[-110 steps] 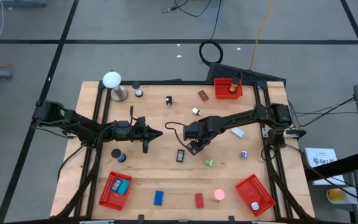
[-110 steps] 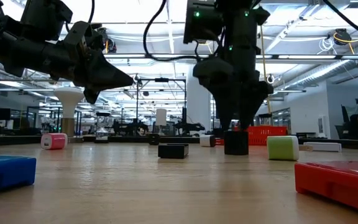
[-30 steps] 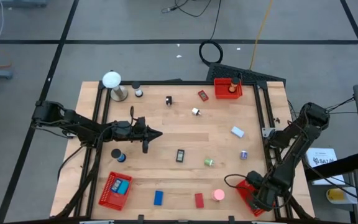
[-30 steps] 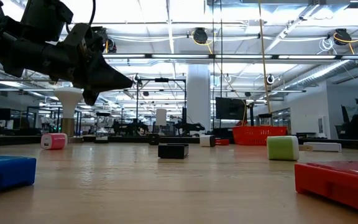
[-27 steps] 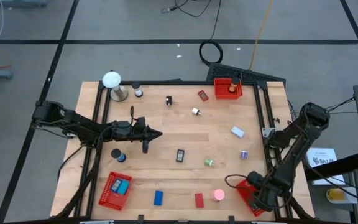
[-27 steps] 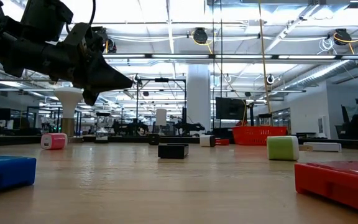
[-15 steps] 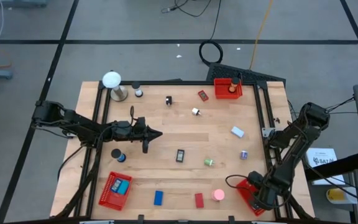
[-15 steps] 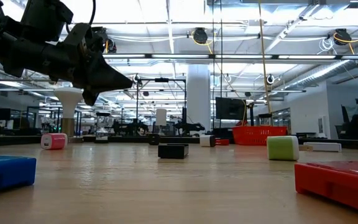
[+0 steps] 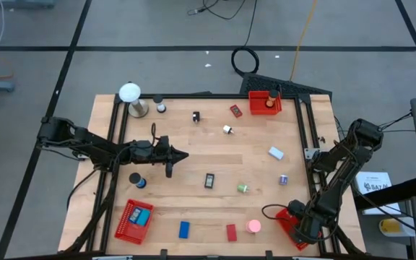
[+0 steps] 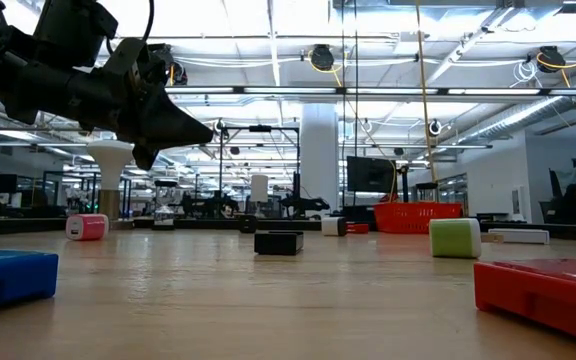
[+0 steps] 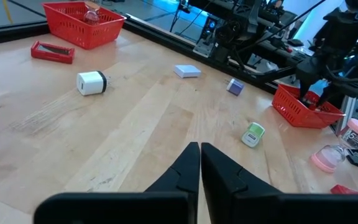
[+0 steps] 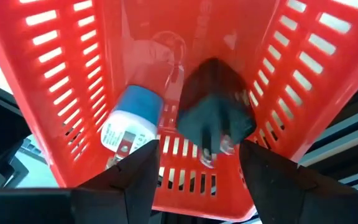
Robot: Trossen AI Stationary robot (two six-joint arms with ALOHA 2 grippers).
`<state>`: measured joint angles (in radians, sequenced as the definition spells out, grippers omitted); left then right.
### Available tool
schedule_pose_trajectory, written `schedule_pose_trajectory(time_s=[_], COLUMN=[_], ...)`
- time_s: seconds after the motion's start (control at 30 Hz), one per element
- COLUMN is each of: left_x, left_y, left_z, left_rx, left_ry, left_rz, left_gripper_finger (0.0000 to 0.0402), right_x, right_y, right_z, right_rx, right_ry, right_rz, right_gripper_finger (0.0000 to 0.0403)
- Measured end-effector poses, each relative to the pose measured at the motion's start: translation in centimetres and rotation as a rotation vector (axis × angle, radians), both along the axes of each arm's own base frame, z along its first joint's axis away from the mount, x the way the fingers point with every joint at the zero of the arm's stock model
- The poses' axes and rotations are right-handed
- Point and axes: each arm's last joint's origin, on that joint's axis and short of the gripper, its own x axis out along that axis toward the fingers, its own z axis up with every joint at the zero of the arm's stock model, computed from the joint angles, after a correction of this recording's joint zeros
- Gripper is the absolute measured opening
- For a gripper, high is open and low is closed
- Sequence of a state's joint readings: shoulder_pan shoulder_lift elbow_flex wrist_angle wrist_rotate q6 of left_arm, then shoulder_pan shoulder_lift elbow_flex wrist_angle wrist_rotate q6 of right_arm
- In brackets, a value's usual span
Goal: Pick & Place Office items
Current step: Put the bottom black charger adapter into the bottom right red basket
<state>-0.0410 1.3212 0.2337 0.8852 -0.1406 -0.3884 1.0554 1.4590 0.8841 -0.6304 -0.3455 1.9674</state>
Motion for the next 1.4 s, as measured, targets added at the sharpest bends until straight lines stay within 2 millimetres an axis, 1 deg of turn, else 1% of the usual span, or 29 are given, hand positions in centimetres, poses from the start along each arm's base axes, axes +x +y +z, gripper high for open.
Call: schedule_pose_trajectory(time_s=[0.13, 0.3, 0.47, 0.6, 0.73, 0.87, 0.97, 1.07, 1.17, 1.27, 1.4], left_x=[0.0, 0.0, 0.0, 0.0, 0.0, 0.0, 0.0, 0.0, 0.0, 0.0, 0.0], left_y=[0.0, 0.0, 0.0, 0.0, 0.0, 0.0, 0.0, 0.0, 0.0, 0.0, 0.1], left_z=[0.0, 0.0, 0.0, 0.0, 0.0, 0.0, 0.0, 0.0, -0.1, -0.1, -0.1], left_rx=[0.001, 0.001, 0.001, 0.001, 0.006, 0.009, 0.009, 0.013, 0.013, 0.014, 0.017], left_ry=[0.001, 0.002, 0.002, 0.003, 0.005, 0.005, 0.005, 0.006, 0.01, 0.01, 0.01], left_rz=[0.0, 0.0, 0.0, 0.0, -0.001, -0.002, -0.001, -0.002, -0.002, -0.001, 0.016], left_gripper_finger=[0.0017, 0.0003, 0.0016, 0.0013, 0.0003, 0.0015, 0.0018, 0.0011, 0.0003, 0.001, 0.0014], right_x=[0.0, 0.2, 0.1, 0.1, 0.5, 0.8, 1.0, 1.2, 1.3, 1.4, 1.5], right_y=[0.1, -0.1, -0.6, -1.0, -1.4, -2.1, -2.8, -3.1, -3.2, -3.1, -3.0], right_z=[0.3, 1.1, 2.2, 3.0, 3.3, 3.1, 2.9, 2.8, 2.1, 1.4, 0.5], right_rx=[0.028, 0.066, 0.097, 0.083, 0.034, -0.022, -0.067, -0.09, -0.096, -0.108, -0.138], right_ry=[-0.005, -0.031, -0.06, -0.128, -0.209, -0.273, -0.312, -0.36, -0.381, -0.39, -0.358], right_rz=[-0.002, -0.022, -0.032, -0.039, 0.0, 0.112, 0.239, 0.382, 0.517, 0.636, 0.735], right_gripper_finger=[0.0213, 0.0202, 0.0185, 0.015, 0.0094, 0.0034, 0.0006, 0.0005, 0.0004, 0.0001, 0.0001])
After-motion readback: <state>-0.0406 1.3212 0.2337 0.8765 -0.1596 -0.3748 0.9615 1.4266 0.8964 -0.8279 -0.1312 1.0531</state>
